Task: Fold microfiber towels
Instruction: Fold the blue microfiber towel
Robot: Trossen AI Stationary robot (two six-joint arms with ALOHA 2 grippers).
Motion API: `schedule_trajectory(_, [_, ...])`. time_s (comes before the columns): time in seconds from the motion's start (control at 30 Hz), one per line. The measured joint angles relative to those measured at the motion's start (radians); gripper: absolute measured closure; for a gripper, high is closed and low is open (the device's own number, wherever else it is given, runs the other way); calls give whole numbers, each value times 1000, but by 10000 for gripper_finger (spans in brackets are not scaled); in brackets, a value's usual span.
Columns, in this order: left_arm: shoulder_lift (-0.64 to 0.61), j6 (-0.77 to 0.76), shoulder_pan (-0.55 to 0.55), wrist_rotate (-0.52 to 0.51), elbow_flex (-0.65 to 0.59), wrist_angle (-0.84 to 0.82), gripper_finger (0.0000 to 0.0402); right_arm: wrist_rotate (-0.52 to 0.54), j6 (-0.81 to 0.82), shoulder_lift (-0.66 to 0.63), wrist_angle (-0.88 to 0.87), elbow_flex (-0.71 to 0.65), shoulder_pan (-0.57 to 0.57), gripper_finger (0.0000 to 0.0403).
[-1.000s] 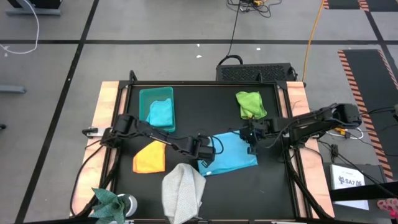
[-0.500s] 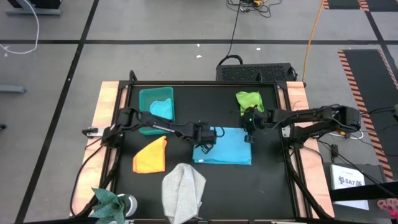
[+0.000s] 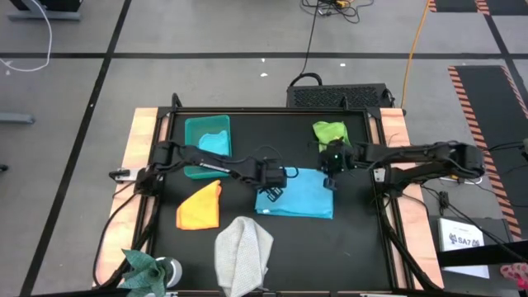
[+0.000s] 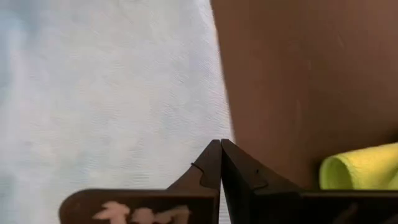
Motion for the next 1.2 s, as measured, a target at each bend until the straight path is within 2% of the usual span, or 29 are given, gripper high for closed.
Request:
schedule_trajectory(0.3, [-32,59,-4,-22,0,-11,399,-17,66,9,-61,0,124,403])
schedule_trajectory(0.7, [-25,54,3,6,0,-6,397,33,66,42,-56,0,142,403])
schedule_trajectory(1.0, [0,78,1,81,-2,-5,334,35,53,42,-55,0,142,403])
schedule_trajectory(1.2, [-3,86,4,20,-2,-13,304,42,40,42,-55,0,139,403])
